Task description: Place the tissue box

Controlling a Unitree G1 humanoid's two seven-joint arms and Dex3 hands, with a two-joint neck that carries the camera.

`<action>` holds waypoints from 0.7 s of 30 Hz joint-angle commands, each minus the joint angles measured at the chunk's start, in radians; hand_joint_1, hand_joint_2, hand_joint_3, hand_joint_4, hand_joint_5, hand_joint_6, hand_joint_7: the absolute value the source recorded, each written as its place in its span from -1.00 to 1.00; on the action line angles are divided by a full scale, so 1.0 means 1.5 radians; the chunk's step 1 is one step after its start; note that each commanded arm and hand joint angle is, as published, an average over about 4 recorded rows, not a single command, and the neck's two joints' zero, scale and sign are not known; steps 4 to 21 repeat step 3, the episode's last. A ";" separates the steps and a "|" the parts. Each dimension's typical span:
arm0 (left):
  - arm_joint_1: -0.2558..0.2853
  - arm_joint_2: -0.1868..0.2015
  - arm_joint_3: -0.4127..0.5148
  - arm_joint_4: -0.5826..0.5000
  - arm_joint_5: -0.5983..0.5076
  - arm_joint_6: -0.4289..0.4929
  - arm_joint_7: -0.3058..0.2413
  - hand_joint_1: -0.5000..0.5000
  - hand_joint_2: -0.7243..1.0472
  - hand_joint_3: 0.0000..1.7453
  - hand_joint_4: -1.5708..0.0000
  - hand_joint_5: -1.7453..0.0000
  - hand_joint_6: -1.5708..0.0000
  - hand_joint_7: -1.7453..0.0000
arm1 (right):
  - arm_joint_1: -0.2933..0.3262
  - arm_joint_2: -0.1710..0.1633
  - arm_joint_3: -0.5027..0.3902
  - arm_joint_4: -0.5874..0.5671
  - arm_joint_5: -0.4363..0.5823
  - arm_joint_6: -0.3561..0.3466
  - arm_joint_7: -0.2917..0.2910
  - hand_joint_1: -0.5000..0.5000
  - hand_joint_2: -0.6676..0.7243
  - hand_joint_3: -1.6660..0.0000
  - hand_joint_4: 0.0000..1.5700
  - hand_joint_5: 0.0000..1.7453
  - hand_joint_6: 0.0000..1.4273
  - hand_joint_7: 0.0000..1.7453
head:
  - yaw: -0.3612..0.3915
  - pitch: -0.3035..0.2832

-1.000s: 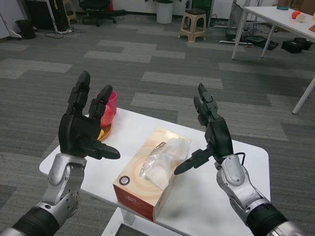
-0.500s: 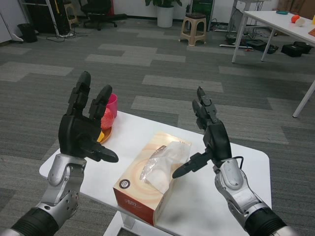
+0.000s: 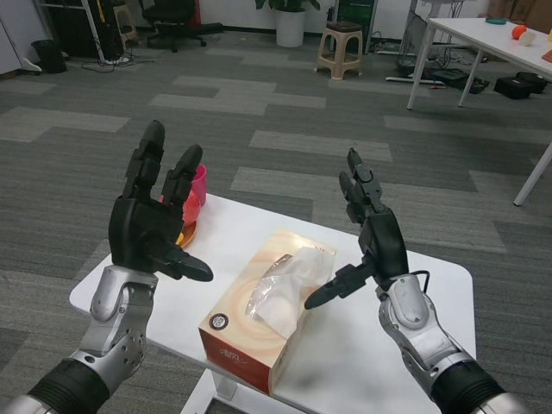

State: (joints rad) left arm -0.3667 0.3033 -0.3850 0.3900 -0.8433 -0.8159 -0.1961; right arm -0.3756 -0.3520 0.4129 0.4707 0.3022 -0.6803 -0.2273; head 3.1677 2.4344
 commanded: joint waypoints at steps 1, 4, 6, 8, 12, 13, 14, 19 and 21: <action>-0.008 -0.003 -0.004 0.004 0.003 -0.003 0.000 1.00 -0.40 -1.00 1.00 0.53 1.00 1.00 | -0.008 -0.002 -0.006 0.002 0.002 -0.003 -0.003 -0.92 0.27 0.90 -0.96 -1.00 -1.00 -1.00 | 0.005 -0.001; -0.008 -0.003 -0.004 0.005 0.003 -0.003 0.000 1.00 -0.40 -1.00 1.00 0.53 1.00 1.00 | -0.008 -0.001 -0.006 0.003 0.002 -0.003 -0.004 -0.92 0.27 0.90 -0.96 -1.00 -1.00 -1.00 | 0.008 -0.005; -0.008 -0.003 -0.004 0.005 0.003 -0.003 0.000 1.00 -0.40 -1.00 1.00 0.53 1.00 1.00 | -0.008 -0.001 -0.006 0.003 0.002 -0.003 -0.004 -0.92 0.27 0.90 -0.96 -1.00 -1.00 -1.00 | 0.008 -0.005; -0.008 -0.003 -0.004 0.005 0.003 -0.003 0.000 1.00 -0.40 -1.00 1.00 0.53 1.00 1.00 | -0.008 -0.001 -0.006 0.003 0.002 -0.003 -0.004 -0.92 0.27 0.90 -0.96 -1.00 -1.00 -1.00 | 0.008 -0.005; -0.008 -0.003 -0.004 0.005 0.003 -0.003 0.000 1.00 -0.40 -1.00 1.00 0.53 1.00 1.00 | -0.008 -0.001 -0.006 0.003 0.002 -0.003 -0.004 -0.92 0.27 0.90 -0.96 -1.00 -1.00 -1.00 | 0.008 -0.005; -0.008 -0.003 -0.004 0.005 0.003 -0.003 0.000 1.00 -0.40 -1.00 1.00 0.53 1.00 1.00 | -0.008 -0.001 -0.006 0.003 0.002 -0.003 -0.004 -0.92 0.27 0.90 -0.96 -1.00 -1.00 -1.00 | 0.008 -0.005; -0.008 -0.003 -0.004 0.005 0.003 -0.003 0.000 1.00 -0.40 -1.00 1.00 0.53 1.00 1.00 | -0.008 -0.001 -0.006 0.003 0.002 -0.003 -0.004 -0.92 0.27 0.90 -0.96 -1.00 -1.00 -1.00 | 0.008 -0.005; -0.008 -0.003 -0.004 0.005 0.003 -0.003 0.000 1.00 -0.40 -1.00 1.00 0.53 1.00 1.00 | -0.008 -0.001 -0.006 0.003 0.002 -0.003 -0.004 -0.92 0.27 0.90 -0.96 -1.00 -1.00 -1.00 | 0.008 -0.005; -0.008 -0.003 -0.004 0.005 0.003 -0.003 0.000 1.00 -0.40 -1.00 1.00 0.53 1.00 1.00 | -0.008 -0.001 -0.006 0.003 0.002 -0.003 -0.004 -0.92 0.27 0.90 -0.96 -1.00 -1.00 -1.00 | 0.008 -0.005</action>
